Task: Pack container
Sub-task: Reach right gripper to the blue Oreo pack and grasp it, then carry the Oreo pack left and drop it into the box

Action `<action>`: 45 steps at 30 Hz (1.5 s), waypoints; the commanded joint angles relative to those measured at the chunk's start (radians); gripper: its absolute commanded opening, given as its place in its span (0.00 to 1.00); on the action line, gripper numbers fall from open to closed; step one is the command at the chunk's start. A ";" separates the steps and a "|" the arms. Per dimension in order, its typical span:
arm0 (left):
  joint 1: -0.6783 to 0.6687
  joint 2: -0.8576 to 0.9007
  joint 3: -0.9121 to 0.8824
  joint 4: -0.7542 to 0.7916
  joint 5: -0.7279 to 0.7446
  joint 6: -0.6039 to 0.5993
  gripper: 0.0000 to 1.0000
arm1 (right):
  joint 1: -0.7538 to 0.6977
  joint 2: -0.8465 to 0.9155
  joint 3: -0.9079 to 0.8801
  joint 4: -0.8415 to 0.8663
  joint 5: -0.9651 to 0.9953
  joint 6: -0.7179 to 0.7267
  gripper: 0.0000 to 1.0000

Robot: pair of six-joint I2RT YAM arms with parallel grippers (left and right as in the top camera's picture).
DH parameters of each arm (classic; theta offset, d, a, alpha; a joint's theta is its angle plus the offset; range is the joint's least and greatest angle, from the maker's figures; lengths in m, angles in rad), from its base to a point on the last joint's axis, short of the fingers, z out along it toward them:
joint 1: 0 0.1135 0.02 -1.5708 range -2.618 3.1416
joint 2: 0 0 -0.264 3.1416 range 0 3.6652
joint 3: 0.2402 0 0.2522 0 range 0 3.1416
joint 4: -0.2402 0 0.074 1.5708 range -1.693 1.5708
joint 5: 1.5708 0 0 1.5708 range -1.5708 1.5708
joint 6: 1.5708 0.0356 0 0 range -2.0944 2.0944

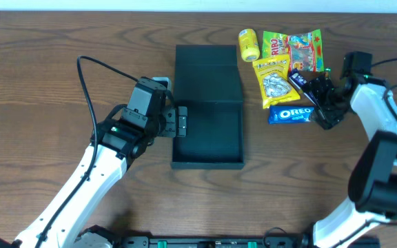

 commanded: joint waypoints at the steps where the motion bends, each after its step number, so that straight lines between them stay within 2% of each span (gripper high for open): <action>1: 0.004 0.003 0.004 0.001 0.019 0.014 0.95 | -0.024 0.067 0.054 -0.034 -0.029 -0.037 0.94; 5: 0.004 0.003 0.005 0.023 0.013 0.019 0.96 | -0.030 0.108 0.076 -0.056 -0.065 -0.037 0.89; 10: 0.004 0.003 0.005 0.047 0.013 0.019 0.95 | -0.029 0.109 0.076 -0.079 -0.073 -0.029 0.69; 15: 0.006 0.003 0.005 0.066 -0.008 0.078 0.96 | -0.029 0.109 0.076 -0.098 -0.072 -0.029 0.45; 22: 0.082 -0.005 0.032 0.095 -0.035 0.078 0.95 | -0.029 0.109 0.077 -0.130 -0.082 -0.030 0.42; 24: 0.109 -0.008 0.040 0.095 -0.035 0.079 0.95 | -0.029 0.109 0.081 -0.138 -0.111 -0.045 0.39; 27: 0.143 -0.017 0.043 0.097 -0.035 0.079 0.95 | -0.029 0.107 0.108 -0.162 -0.150 -0.077 0.27; 33: 0.196 -0.050 0.054 0.111 -0.036 0.112 0.95 | -0.029 0.079 0.233 -0.296 -0.153 -0.150 0.23; 37: 0.223 -0.077 0.070 0.115 -0.046 0.135 0.95 | -0.022 0.038 0.338 -0.383 -0.158 -0.243 0.22; 45: 0.304 -0.109 0.101 0.118 -0.068 0.138 0.95 | 0.112 -0.037 0.430 -0.380 -0.248 -0.523 0.22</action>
